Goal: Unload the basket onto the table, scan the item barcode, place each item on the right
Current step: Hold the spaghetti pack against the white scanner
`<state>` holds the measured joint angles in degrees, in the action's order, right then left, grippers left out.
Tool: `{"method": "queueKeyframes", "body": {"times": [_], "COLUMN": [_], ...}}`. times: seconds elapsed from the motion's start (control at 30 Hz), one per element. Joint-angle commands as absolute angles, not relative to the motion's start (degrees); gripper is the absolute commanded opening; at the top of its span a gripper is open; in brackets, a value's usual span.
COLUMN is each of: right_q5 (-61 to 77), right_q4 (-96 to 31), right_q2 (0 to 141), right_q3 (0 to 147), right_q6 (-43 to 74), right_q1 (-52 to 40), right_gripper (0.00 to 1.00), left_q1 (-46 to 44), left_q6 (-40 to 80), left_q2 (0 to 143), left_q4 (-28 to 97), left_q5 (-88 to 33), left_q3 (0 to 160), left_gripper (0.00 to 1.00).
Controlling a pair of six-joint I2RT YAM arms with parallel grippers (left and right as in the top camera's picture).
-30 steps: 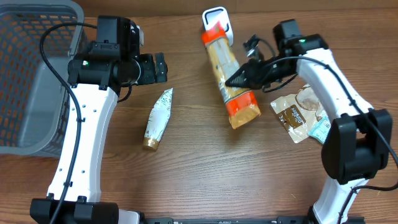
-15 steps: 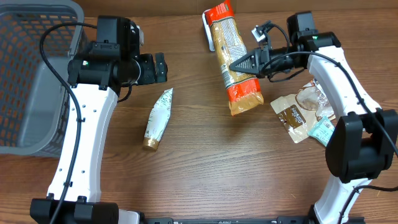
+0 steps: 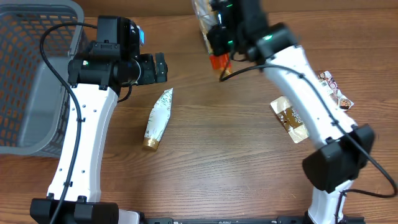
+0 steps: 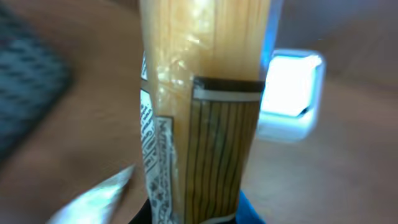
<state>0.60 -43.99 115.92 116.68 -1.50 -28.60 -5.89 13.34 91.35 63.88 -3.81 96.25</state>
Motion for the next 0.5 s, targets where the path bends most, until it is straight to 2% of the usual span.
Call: {"method": "queueKeyframes", "body": {"times": [0.0,0.27,0.47], "right_q5": [-18.2,-18.2,-18.4], "right_q4": [-37.1,-21.7,-10.6], "right_q2": [118.7,126.7,131.3], "right_q3": [118.8,118.8,118.8], "right_q6": [-16.2,-34.6,-38.2], "right_q1": [-28.9,-27.0,-25.7], "right_gripper": [0.04,0.04,0.04], "left_q1": [-6.0,-6.0,-6.0], "left_q6": [12.4,12.4,12.4], "left_q2": [90.6,90.6,90.6], "left_q4": [63.9,63.9,63.9], "left_q5": [-3.6,-3.6,-3.6], "left_q3": [97.3,97.3,97.3], "left_gripper": [1.00,1.00,1.00]}}
